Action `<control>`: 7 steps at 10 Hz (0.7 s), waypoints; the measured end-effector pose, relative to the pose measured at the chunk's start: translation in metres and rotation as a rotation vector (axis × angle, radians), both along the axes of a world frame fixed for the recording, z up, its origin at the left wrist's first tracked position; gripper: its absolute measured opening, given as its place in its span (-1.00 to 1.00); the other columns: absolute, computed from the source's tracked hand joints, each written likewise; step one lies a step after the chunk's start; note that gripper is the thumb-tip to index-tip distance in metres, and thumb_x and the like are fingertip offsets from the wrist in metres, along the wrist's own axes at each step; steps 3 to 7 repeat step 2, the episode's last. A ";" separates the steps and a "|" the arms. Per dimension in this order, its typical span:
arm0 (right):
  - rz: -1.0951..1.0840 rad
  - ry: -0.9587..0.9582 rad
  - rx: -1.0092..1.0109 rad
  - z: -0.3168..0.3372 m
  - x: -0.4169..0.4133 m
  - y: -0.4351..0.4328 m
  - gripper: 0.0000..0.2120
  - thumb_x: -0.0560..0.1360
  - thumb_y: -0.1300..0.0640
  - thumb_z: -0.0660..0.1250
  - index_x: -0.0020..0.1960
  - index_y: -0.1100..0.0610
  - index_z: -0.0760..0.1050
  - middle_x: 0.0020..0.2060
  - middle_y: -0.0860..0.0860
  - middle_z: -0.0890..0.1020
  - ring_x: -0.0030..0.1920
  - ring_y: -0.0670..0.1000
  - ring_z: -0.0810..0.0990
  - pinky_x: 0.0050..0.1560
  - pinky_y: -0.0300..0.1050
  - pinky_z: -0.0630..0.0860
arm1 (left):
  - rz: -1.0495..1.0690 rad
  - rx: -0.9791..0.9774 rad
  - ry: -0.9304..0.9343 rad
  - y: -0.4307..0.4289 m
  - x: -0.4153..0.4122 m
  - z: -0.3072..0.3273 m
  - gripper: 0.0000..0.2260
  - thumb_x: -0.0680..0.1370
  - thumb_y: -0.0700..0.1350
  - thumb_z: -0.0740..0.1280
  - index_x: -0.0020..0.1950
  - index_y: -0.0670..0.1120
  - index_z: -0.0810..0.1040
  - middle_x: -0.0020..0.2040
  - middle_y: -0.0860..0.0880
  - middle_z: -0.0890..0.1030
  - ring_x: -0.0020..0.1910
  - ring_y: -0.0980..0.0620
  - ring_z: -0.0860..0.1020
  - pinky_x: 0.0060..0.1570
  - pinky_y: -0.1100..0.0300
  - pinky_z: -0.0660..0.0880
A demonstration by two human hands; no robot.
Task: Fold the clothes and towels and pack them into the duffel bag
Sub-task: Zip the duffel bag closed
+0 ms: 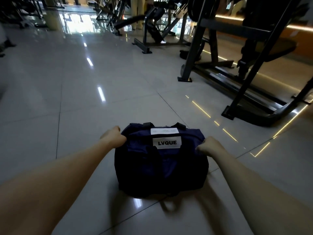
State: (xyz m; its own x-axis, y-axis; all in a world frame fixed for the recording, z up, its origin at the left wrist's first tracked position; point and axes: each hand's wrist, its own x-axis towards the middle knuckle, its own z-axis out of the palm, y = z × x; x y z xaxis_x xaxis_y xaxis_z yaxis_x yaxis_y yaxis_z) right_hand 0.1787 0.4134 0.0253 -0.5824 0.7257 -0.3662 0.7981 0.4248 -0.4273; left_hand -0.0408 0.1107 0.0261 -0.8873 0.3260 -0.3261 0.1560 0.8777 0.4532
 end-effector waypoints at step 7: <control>-0.086 0.304 -0.239 0.038 -0.062 -0.005 -0.83 0.47 0.15 0.45 -0.17 0.24 0.52 -0.27 0.18 0.59 -0.38 0.09 0.52 -0.38 -0.14 0.40 | 0.038 0.514 -0.324 0.070 -0.003 0.035 -0.78 0.56 -0.08 0.44 0.09 -0.21 0.64 -0.11 -0.13 0.66 -0.24 -0.01 0.61 -0.16 0.10 0.58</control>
